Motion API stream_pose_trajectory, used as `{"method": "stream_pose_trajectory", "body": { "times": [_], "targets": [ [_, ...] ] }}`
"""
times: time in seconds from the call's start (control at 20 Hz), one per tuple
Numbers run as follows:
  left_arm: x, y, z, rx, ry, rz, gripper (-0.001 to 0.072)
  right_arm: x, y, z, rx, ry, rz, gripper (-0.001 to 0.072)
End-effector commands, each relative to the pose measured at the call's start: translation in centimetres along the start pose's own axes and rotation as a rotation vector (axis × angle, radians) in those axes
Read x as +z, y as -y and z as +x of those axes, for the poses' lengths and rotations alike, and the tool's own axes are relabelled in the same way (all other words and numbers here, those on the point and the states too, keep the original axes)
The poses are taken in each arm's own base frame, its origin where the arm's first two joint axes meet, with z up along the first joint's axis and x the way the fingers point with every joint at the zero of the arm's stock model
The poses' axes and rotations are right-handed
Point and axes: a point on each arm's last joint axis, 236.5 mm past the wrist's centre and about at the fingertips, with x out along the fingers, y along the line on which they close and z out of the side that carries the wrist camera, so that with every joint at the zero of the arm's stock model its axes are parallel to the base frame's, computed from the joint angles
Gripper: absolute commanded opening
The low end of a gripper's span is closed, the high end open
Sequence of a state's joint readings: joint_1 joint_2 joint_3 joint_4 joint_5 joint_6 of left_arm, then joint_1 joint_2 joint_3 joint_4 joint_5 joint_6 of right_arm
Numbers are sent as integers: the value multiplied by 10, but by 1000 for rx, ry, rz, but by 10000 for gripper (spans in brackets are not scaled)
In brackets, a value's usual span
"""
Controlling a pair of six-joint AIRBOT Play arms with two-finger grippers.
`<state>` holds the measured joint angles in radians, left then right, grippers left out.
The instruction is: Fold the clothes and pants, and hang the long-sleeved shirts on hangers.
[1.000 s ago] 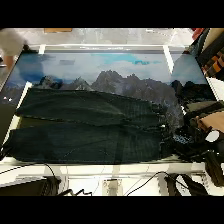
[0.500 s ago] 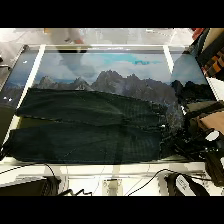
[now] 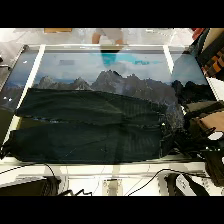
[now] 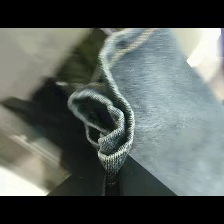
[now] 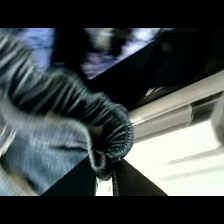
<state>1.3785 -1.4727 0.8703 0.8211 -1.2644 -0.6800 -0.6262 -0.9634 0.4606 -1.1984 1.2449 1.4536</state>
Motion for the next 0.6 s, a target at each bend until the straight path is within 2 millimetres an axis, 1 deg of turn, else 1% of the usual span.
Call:
{"method": "stream_pose_trajectory", "body": {
  "times": [0.0, 0.1, 0.15, 0.25, 0.35, 0.45, 0.5, 0.55],
  "targets": [
    [17, 59, -17, -214, 65, 40, 30, -10, -22, -38, 38, -5, -97, 25],
    [39, 88, -36, -290, 147, 57, 29, -9, -35, -69, 38, 59, -171, 26],
    [48, 96, -46, -296, 183, 60, 28, -8, -41, -85, 35, 104, -198, 25],
    [61, 111, -66, -262, 240, 128, 28, -2, -55, -123, 27, 230, -254, 26],
    [77, 120, -85, -183, 327, 190, 28, 9, -71, -161, 32, 376, -255, 25],
    [98, 126, -102, -83, 434, 238, 27, 26, -86, -195, 51, 515, -249, 25],
    [108, 127, -106, -35, 475, 238, 27, 35, -96, -204, 93, 565, -225, 25],
    [115, 127, -104, 30, 495, 231, 27, 44, -107, -207, 138, 599, -229, 25]
  ]
}}
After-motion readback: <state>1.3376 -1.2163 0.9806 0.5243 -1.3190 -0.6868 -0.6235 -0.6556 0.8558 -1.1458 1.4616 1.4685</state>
